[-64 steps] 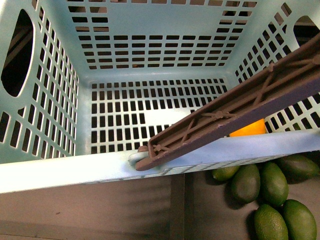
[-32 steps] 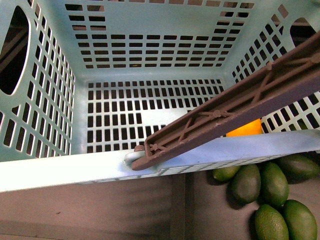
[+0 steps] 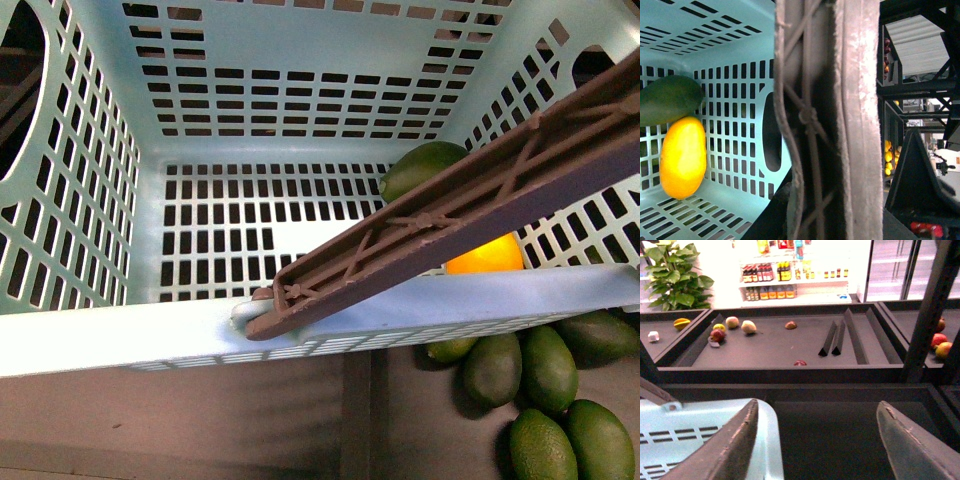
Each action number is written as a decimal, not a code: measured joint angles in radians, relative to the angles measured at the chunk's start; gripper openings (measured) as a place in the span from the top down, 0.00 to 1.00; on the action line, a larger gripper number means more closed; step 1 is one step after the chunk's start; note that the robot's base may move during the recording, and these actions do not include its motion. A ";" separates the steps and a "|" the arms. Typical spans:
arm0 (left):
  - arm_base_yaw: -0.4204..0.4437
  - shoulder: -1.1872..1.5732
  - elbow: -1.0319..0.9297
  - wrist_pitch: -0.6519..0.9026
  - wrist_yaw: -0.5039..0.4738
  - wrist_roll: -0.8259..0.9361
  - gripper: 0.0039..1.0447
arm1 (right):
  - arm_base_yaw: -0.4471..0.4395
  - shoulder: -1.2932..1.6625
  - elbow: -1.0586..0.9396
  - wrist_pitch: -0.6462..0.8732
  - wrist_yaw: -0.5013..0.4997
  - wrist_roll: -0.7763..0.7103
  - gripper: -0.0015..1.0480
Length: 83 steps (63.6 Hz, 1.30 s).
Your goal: Pick mango and avocado into basket
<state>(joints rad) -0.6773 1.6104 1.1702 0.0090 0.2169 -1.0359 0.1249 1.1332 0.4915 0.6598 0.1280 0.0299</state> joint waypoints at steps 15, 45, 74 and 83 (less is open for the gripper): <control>-0.003 0.000 0.000 0.000 0.011 -0.002 0.87 | -0.036 -0.114 -0.185 0.037 -0.043 -0.021 0.79; -0.002 0.000 0.000 0.000 0.005 -0.001 0.87 | -0.122 -0.397 -0.392 -0.034 -0.126 -0.027 0.98; -0.002 0.000 0.000 0.000 0.004 0.000 0.87 | -0.123 -0.603 -0.474 -0.140 -0.126 -0.027 0.98; -0.002 0.000 0.000 0.000 0.005 -0.001 0.87 | -0.124 -0.690 -0.474 -0.217 -0.128 -0.027 0.98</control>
<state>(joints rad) -0.6788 1.6104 1.1702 0.0090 0.2214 -1.0367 0.0013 0.4435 0.0174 0.4423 0.0002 0.0029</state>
